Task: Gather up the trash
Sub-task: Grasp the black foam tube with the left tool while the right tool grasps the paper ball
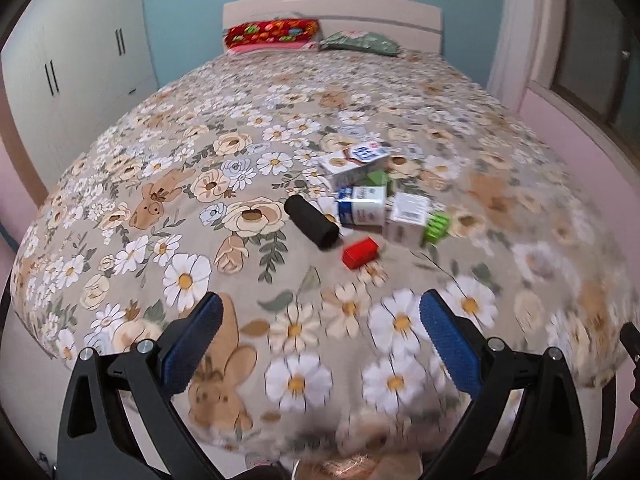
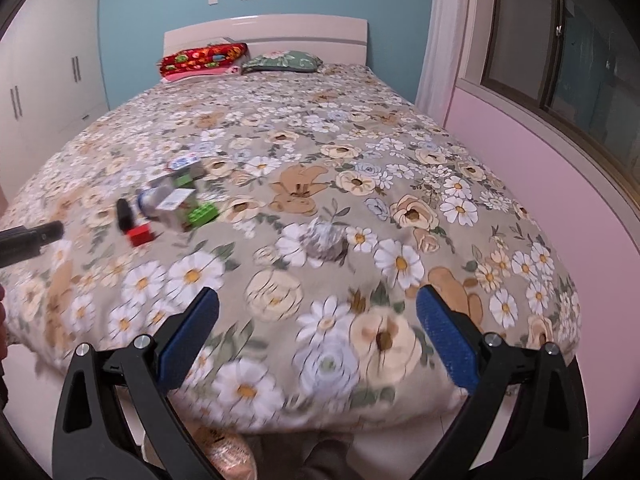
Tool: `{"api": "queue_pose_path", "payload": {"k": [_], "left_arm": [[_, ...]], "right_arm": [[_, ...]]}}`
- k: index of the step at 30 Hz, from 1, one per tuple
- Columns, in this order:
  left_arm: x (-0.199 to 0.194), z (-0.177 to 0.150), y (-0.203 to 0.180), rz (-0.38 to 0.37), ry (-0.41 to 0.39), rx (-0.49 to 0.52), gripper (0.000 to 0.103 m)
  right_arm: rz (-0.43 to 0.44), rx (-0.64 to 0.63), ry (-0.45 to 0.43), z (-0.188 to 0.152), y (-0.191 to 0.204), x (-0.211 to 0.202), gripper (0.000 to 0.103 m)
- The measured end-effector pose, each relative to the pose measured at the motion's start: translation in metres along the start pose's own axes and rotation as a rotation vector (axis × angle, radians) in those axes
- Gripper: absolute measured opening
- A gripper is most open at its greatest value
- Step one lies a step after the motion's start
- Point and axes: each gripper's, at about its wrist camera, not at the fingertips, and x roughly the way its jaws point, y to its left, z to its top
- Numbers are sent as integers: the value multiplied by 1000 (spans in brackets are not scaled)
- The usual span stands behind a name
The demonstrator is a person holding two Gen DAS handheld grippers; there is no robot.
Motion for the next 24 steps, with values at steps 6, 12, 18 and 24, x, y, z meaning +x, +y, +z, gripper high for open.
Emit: {"api": "queue_pose_path", "payload": {"k": [6,12,18,24], "left_arm": [[65,26,12,31,83,-99,100],[121,47,25,67,140,-204,100],[170,59,33,78,209,-301,100],[208,63,36,106,249,-334,89]], "right_arm": [[-3,19,66,16,-6,64,96],[-16,9,127,23,-2,123,96],[-22,7,195,25,1,172,96],[-18,36,245,27,-3,204,96]]}}
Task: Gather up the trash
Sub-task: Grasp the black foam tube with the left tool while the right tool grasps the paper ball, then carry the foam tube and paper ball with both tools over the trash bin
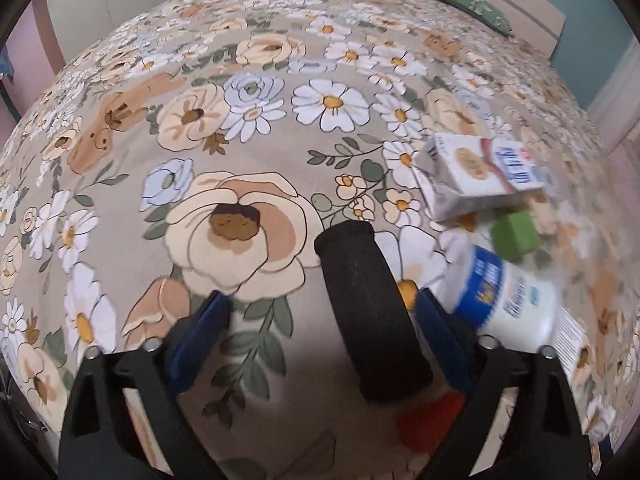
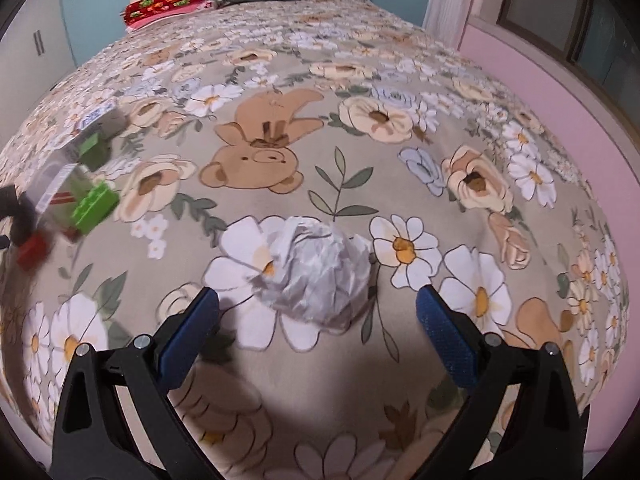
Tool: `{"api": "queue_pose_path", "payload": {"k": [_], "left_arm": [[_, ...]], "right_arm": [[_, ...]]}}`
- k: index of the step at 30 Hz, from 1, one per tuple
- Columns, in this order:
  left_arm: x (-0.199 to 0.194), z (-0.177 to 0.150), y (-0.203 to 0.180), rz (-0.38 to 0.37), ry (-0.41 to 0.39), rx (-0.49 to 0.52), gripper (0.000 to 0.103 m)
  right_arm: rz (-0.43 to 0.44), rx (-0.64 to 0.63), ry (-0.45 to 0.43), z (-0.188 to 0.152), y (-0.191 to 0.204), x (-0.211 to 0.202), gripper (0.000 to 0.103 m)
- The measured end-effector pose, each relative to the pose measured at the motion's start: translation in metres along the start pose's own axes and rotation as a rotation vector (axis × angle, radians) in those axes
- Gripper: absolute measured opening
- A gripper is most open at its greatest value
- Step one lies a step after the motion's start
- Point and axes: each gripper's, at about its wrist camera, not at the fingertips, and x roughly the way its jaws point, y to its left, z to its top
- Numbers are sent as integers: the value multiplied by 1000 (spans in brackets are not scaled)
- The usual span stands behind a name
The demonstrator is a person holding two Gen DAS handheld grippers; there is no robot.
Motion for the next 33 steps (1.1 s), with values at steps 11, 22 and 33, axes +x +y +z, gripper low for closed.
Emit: {"api": "queue_pose_path", "payload": {"k": [11,22,33], "left_arm": [[7,1,-12,-36,-23,65,41],[-52,-15,4,-84,-88,165,38],[-183,-48,29,-144,-247,287,38]], "right_arm": [[96,31,4,14,0,16,51],[168,34,-37,8,-8,-36,38],[184,-59,-173,5,3,-156,38]]}}
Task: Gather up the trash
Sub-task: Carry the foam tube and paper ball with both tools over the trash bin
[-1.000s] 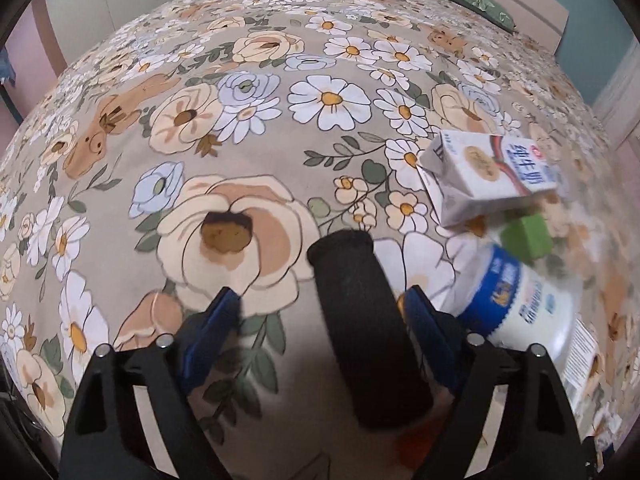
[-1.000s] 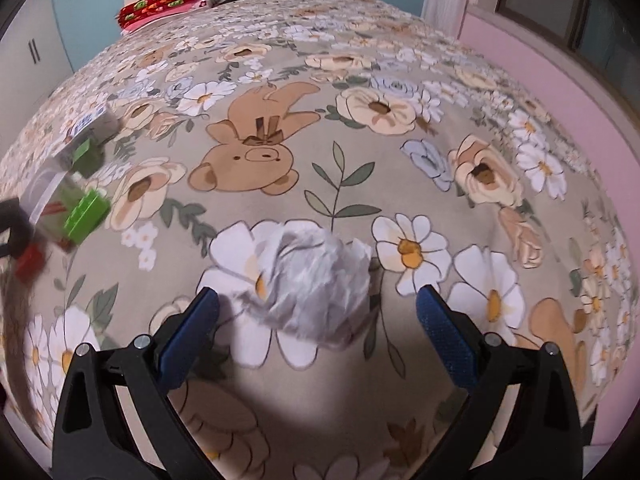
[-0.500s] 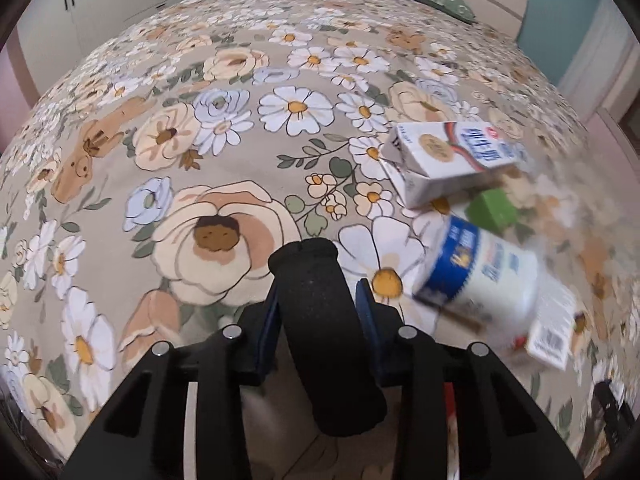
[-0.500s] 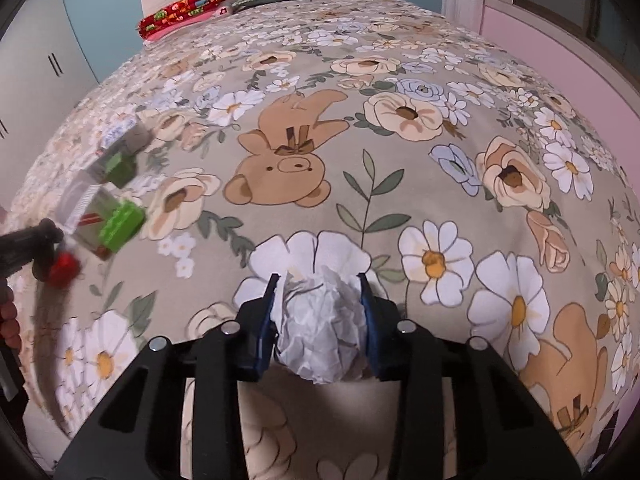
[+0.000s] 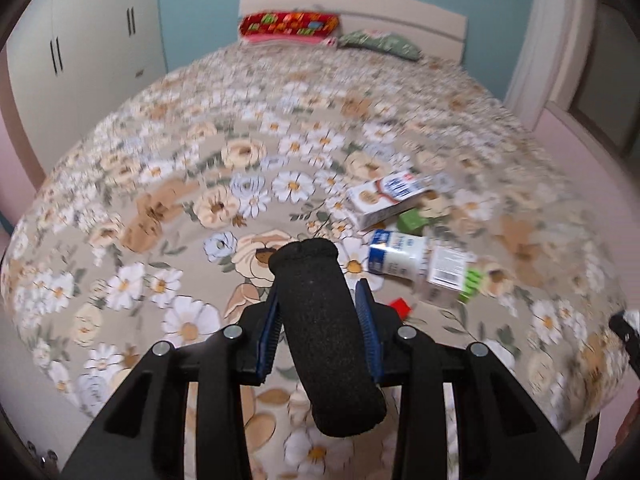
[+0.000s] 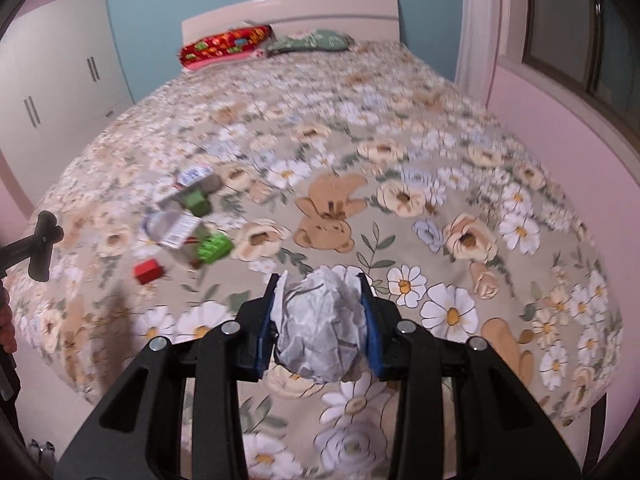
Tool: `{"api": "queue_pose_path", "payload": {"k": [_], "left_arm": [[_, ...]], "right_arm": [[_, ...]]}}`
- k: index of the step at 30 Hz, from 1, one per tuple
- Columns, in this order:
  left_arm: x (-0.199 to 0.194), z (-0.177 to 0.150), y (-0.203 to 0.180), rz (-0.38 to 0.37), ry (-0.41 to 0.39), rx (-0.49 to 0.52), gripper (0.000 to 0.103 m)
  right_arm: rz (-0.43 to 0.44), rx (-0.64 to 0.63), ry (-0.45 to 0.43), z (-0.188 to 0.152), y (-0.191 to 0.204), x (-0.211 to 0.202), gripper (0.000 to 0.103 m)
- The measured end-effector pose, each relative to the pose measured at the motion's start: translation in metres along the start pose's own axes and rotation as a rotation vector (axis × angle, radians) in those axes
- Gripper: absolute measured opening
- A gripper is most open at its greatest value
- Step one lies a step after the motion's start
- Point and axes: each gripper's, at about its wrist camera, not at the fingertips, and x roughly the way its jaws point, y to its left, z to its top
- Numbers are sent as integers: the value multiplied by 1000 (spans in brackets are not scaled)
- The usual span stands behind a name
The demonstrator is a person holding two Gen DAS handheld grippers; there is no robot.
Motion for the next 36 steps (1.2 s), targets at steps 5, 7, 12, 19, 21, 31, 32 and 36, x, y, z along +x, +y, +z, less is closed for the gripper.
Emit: {"api": "queue_pose_path", "payload": {"k": [5,7,12,19,21,31,32,36], "left_arm": [[-68,-11,-5,-27,-85,66,38],[-99,-17,-7,-35,-124,94,38],[-157,-35,-9,-49,-199,133,38],[-224,-69,-17,-64,-285,196,38],[-238,-78,-18,-70,-299,209,38],[-271,-117,-21,-73,-324,272,38],[-271,-121,-22,-73,-320,279,38],[-262,-136,-22,-79,-274,301,38]], "right_arm": [[23,-44,-68,0,20,-62,38],[32,-74,-101,-2,29,-90,38],[58,-137,-169,-14,53,-148,38],[84,-213,-225,-37,83,-208,38],[94,-229,-236,-46,89,-223,38],[133,-284,-236,-89,109,-259,38],[137,-288,-230,-93,110,-258,38],[150,-300,-193,-110,117,-248,38]]}}
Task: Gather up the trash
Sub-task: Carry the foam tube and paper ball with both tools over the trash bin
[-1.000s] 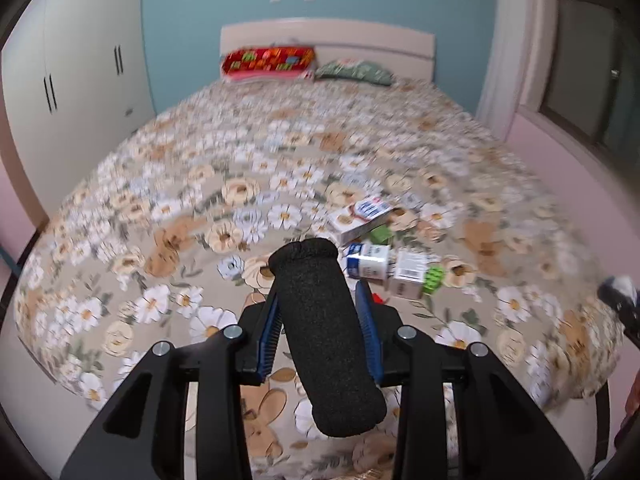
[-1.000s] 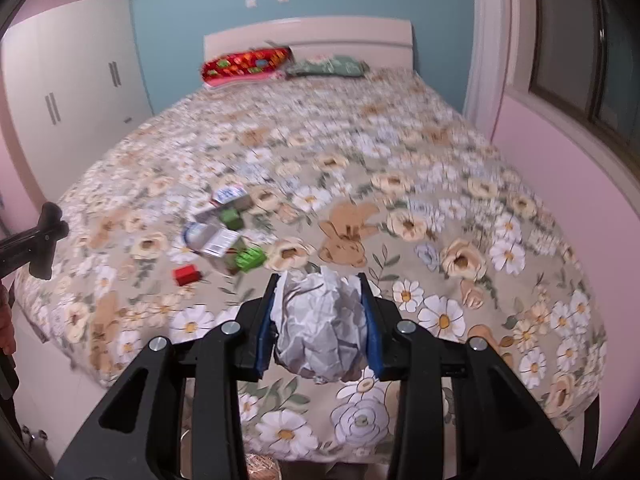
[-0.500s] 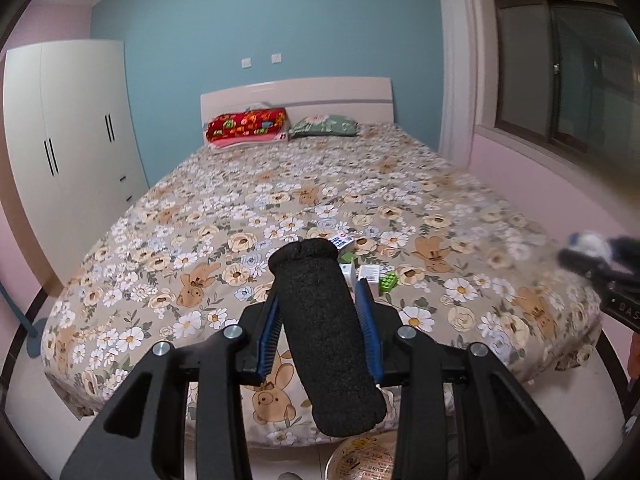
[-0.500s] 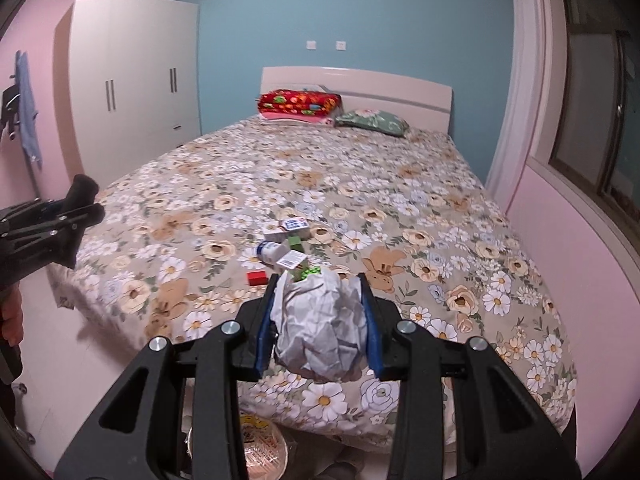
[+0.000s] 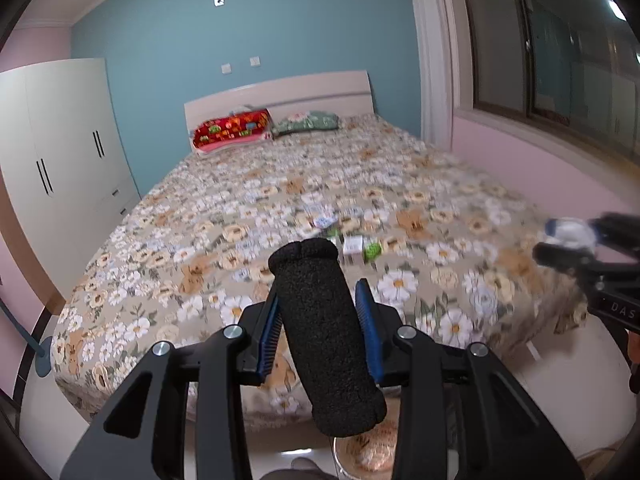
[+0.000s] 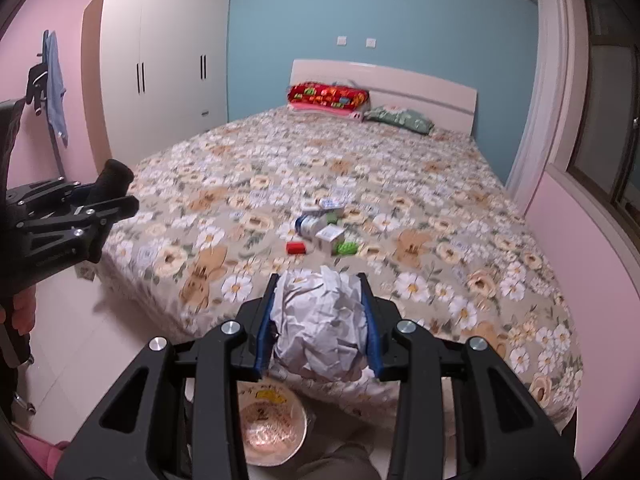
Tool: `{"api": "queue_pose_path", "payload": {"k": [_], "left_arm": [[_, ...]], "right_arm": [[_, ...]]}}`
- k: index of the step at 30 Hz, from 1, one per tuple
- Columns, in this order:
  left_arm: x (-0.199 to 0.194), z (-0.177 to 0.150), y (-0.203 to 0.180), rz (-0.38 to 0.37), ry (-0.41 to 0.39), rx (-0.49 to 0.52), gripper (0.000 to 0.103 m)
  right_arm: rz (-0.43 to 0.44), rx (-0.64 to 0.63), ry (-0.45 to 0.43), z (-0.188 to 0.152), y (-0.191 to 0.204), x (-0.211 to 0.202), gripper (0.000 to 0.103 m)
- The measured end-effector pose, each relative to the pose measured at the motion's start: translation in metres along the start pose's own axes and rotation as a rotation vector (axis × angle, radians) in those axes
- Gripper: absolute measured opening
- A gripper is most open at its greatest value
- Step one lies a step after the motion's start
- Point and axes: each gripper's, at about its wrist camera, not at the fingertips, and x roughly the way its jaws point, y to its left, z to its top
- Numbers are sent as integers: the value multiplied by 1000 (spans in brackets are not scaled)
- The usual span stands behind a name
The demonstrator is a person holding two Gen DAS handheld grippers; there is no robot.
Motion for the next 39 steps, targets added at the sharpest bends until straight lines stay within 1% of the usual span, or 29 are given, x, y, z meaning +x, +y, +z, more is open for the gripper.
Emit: {"api": "queue_pose_path", "payload": {"k": [16,32,39], "left_arm": [[66,-79,-28,-78,240,73,38],[127,-139,-54,-108,445,135,38],[159,-175,-67,-135,563,148,38]], "right_arm": [[73,14,210,-68,20,70,38],[144,61,405,-137,30,138,38],[166,78,494,-165,33,166,38]]}}
